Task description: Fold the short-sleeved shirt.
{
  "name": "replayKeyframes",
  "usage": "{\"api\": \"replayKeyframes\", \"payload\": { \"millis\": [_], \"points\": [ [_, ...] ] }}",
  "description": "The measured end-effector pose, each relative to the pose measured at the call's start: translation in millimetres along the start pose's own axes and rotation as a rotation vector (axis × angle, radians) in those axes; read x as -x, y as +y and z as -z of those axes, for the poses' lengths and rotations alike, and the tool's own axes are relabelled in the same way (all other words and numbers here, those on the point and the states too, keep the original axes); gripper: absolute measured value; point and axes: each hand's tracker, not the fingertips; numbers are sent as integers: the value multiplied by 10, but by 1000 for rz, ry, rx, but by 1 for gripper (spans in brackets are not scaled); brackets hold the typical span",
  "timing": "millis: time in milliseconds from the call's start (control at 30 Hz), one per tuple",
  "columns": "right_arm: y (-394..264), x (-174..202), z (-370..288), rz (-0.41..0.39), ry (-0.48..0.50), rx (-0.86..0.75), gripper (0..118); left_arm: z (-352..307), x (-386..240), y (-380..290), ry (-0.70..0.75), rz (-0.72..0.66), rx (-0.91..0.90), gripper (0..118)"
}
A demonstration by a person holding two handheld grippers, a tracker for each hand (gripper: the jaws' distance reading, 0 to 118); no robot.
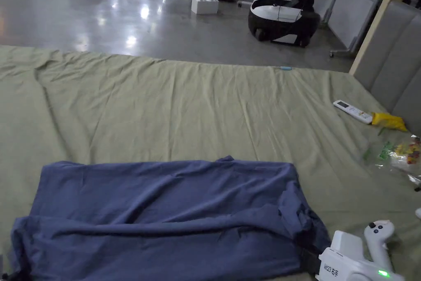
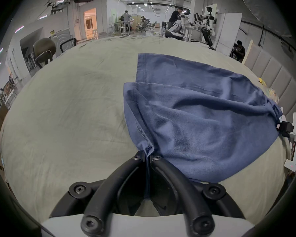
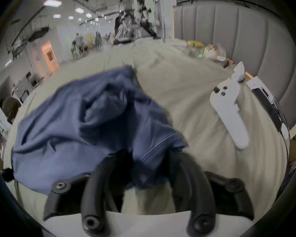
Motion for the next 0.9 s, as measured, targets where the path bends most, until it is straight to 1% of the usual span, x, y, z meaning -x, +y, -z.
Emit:
{"api": "replayKeyframes", "payload": {
  "millis": [33, 67, 100, 133, 167, 233, 300, 333, 367, 400, 433, 467, 500, 533, 567, 700, 767, 800, 833, 900],
  "points": [
    [-50, 24, -42, -9, 17, -83, 20, -6, -21, -5, 6, 12, -2, 6],
    [-37, 58, -93, -32, 17, -103, 20, -9, -40, -4, 10, 18, -6, 6],
    [0, 90, -94, -42, 58, -85, 15, -21, -51, -4, 18, 30, -11, 6],
    [24, 125, -98, -49, 54, -85, 10, -37, -57, -2, 17, 42, -11, 6],
    [29, 186, -185, -76, 15, -88, 10, -55, -53, 4, 13, 41, -12, 6],
    [61, 210, -320, -72, 49, -143, 8, -20, 113, 39, -34, -50, -5, 5],
    [110, 243, -508, -76, 30, -208, 7, -240, 247, 99, -86, -160, -58, 4],
    [135, 264, -630, -81, -3, -235, 7, -338, 269, 131, -53, -167, -88, 4],
    [169, 273, -768, -96, -24, -256, 7, -495, 267, 184, 17, -149, -134, 4],
    [194, 267, -880, -80, -17, -288, 7, -634, 285, 237, -1, -136, -173, 4],
    [219, 254, -953, -63, 2, -276, 7, -738, 309, 286, -46, -167, -189, 4],
    [239, 235, -1061, -25, 27, -293, 7, -910, 288, 331, -79, -186, -223, 4],
    [248, 215, -1166, -6, 47, -303, 7, -1036, 290, 379, -99, -200, -252, 4],
    [244, 195, -1286, 3, 41, -304, 7, -1140, 292, 397, -68, -166, -236, 4],
    [230, 167, -1391, 15, 45, -310, 7, -1271, 297, 394, -64, -153, -263, 4],
    [-78, -11, -1835, 10, 54, -327, 7, -1678, 390, 66, -58, -120, -262, 4],
    [-344, -98, -1990, -9, 43, -299, 7, -1803, 457, -198, -63, -114, -231, 4],
    [-506, -137, -2058, -40, 44, -275, 7, -1849, 486, -364, -62, -112, -216, 4],
    [-653, -154, -2083, -54, 27, -261, 7, -1869, 525, -499, -75, -126, -197, 4],
    [-908, -199, -2084, -80, 33, -211, 7, -1841, 580, -823, -106, -200, -147, 4]
  ]
}}
